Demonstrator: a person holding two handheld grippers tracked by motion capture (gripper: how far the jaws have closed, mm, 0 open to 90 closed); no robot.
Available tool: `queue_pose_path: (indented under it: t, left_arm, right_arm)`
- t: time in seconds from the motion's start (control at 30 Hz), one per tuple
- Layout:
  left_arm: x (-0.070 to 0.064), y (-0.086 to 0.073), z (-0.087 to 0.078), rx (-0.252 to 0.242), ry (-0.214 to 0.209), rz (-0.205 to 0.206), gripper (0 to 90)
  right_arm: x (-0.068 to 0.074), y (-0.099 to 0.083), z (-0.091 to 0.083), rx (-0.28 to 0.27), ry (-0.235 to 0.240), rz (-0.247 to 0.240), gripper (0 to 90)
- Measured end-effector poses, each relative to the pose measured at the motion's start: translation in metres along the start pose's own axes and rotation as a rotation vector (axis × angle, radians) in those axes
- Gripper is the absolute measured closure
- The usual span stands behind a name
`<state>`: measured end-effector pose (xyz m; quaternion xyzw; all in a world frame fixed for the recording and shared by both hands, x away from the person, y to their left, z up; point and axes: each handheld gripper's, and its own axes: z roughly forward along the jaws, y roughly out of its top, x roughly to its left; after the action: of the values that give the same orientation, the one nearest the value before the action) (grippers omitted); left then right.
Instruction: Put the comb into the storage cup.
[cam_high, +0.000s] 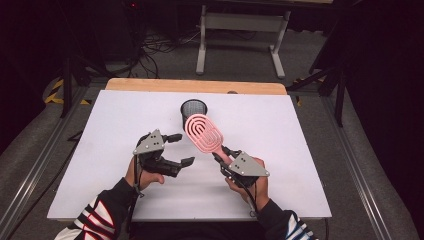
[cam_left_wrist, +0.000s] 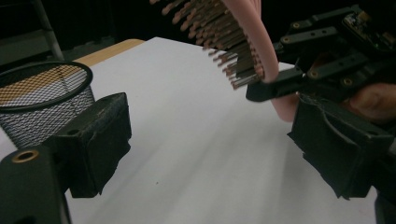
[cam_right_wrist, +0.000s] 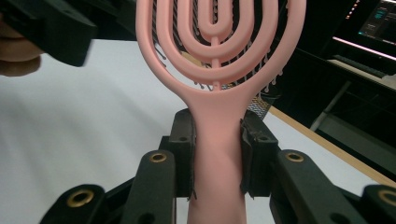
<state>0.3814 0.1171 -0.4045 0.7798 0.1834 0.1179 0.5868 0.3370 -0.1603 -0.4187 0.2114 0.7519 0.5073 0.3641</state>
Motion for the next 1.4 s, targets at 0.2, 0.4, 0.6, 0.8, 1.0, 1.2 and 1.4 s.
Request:
queue_pose_path:
  t: [0.2, 0.4, 0.6, 0.8, 1.0, 1.2, 1.4]
  left_arm:
    - [0.0, 0.004, 0.014, -0.009, -0.024, -0.05, 14.4]
    - [0.002, 0.006, 0.023, -0.022, -0.048, -0.075, 22.2]
    - [0.001, 0.009, 0.024, -0.079, -0.094, -0.099, 36.4]
    - [0.002, 0.014, 0.028, -0.122, -0.101, -0.127, 51.9]
    - [0.0, 0.018, 0.031, -0.146, -0.118, -0.127, 55.9]
    - [-0.009, 0.024, 0.033, -0.157, -0.134, -0.064, 60.6]
    - [-0.015, 0.031, 0.036, -0.156, -0.126, -0.022, 61.3]
  right_arm:
    - [0.01, 0.0, 0.003, 0.001, 0.021, -0.024, 70.2]
    - [0.017, 0.0, 0.007, 0.005, 0.036, -0.041, 70.2]
    - [0.022, -0.002, 0.009, 0.014, 0.039, -0.064, 70.2]
    - [0.02, -0.003, 0.009, 0.012, 0.022, -0.062, 70.2]
    - [0.018, -0.003, 0.008, 0.006, 0.01, -0.054, 70.2]
    - [0.015, -0.004, 0.008, 0.002, 0.0, -0.042, 70.6]
    - [0.014, -0.004, 0.007, 0.0, -0.007, -0.026, 70.4]
